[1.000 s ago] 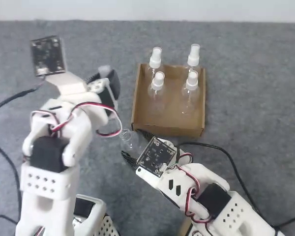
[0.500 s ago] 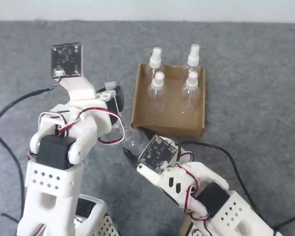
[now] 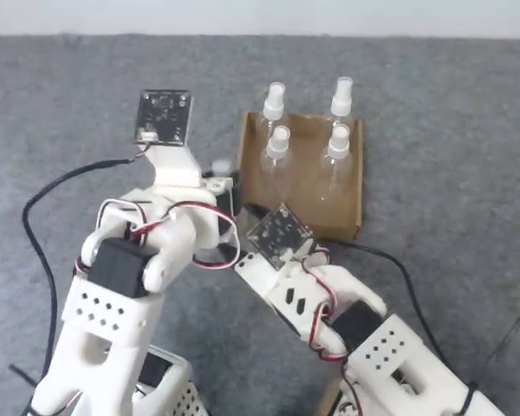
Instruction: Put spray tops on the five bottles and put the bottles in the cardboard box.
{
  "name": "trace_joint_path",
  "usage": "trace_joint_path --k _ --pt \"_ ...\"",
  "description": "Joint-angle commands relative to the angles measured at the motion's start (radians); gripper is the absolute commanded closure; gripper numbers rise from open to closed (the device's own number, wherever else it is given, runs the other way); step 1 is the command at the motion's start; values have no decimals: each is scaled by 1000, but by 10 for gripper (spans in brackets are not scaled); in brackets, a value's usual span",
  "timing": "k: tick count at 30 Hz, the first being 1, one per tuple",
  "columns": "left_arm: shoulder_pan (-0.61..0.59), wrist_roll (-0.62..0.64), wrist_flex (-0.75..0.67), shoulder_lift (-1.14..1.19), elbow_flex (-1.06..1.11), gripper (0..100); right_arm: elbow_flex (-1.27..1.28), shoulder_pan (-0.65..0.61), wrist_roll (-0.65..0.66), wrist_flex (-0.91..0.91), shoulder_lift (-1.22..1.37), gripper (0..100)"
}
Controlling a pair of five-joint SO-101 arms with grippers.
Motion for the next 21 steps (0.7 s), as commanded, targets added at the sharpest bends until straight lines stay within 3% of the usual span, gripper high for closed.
trace_joint_path --k 1,12,17,21 --pt "-9 -104 -8 -17 30 988 -23 15 -6 -31 1 993" --pt "-8 -196 -5 -17 68 984 2 42 -15 -42 -139 993" --pt "-8 -193 -8 -127 88 880 103 82 -23 -188 -216 993" --pt "-12 -193 -43 -247 163 857 127 79 -66 -248 -196 993"
